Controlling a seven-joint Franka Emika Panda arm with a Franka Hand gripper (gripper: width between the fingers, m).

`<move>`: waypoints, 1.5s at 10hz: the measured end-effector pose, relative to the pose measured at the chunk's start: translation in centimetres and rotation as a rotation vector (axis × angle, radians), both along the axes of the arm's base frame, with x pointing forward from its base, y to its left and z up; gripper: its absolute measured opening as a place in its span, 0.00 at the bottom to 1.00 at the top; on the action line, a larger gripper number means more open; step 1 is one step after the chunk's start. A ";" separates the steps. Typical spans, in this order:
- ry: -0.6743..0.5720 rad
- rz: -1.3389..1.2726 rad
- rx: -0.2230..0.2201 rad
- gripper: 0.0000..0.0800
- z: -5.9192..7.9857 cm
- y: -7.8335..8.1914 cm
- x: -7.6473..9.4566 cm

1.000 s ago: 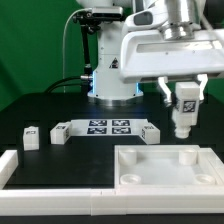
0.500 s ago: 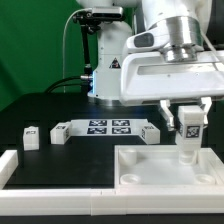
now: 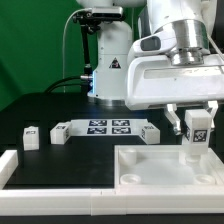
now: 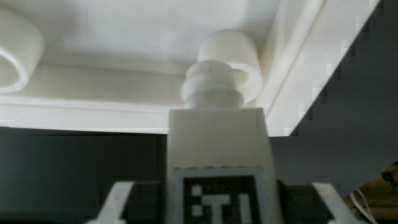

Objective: Assemble one leg

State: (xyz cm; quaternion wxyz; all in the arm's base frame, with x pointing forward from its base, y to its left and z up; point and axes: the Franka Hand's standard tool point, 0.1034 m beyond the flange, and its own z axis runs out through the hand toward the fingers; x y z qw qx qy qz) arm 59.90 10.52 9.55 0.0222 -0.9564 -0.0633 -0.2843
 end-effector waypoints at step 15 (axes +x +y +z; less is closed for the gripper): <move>-0.048 0.004 0.005 0.36 -1.6 1.3 1.3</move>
Offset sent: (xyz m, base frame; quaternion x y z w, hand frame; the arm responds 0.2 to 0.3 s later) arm 0.0321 0.0033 -0.0052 0.0139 -0.0005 0.0112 0.9998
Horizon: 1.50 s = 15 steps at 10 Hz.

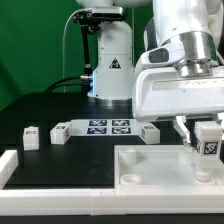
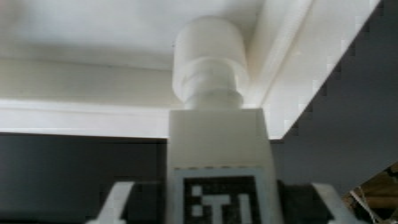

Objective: Assemble one leg

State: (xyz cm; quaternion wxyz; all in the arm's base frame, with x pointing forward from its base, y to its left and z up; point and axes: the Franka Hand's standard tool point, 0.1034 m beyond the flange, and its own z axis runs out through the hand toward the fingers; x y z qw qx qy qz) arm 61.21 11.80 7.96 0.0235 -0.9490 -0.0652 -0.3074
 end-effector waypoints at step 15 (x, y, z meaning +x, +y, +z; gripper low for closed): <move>0.063 0.002 -0.004 0.78 -2.2 -0.1 -1.0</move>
Offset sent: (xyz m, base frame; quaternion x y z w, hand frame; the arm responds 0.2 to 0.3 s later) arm -0.0020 0.0044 -0.0118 0.0031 0.0096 0.0036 0.9999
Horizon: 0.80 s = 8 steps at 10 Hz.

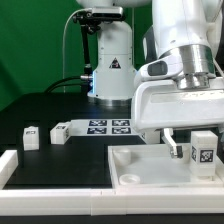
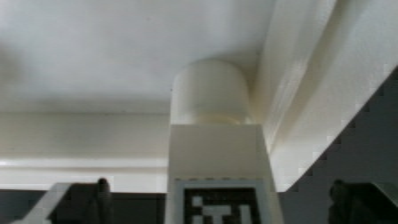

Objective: Assemble one leg

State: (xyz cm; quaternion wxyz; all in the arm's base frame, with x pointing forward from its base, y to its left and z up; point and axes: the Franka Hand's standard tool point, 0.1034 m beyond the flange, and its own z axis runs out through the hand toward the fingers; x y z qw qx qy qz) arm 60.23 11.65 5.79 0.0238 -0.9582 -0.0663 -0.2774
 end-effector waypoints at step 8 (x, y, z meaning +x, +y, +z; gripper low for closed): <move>0.019 -0.049 0.020 0.81 0.7 -0.3 0.1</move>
Offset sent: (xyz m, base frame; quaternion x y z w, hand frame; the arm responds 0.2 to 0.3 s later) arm 0.0000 0.0000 0.0000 0.0000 0.0000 0.0000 1.0000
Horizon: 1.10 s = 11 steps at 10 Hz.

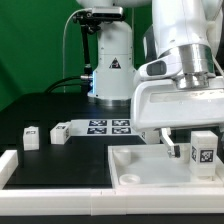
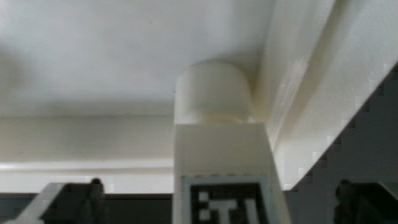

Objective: Assemble one leg

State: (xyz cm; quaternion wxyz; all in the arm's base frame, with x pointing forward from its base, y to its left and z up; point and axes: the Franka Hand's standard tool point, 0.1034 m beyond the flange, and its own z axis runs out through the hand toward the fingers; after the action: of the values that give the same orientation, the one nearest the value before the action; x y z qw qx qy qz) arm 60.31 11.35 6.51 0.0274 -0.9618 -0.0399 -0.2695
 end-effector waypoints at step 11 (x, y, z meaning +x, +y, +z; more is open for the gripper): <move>0.543 0.031 0.051 0.81 0.6 -0.4 1.3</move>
Offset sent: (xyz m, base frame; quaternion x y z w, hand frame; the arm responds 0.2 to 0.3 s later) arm 0.0137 -0.0092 0.0059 -0.0072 -0.1785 -0.0110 0.9838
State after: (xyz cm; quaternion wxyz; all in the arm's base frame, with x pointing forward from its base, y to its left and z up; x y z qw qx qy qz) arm 61.62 10.92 7.15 0.0653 -0.9971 -0.0390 -0.0022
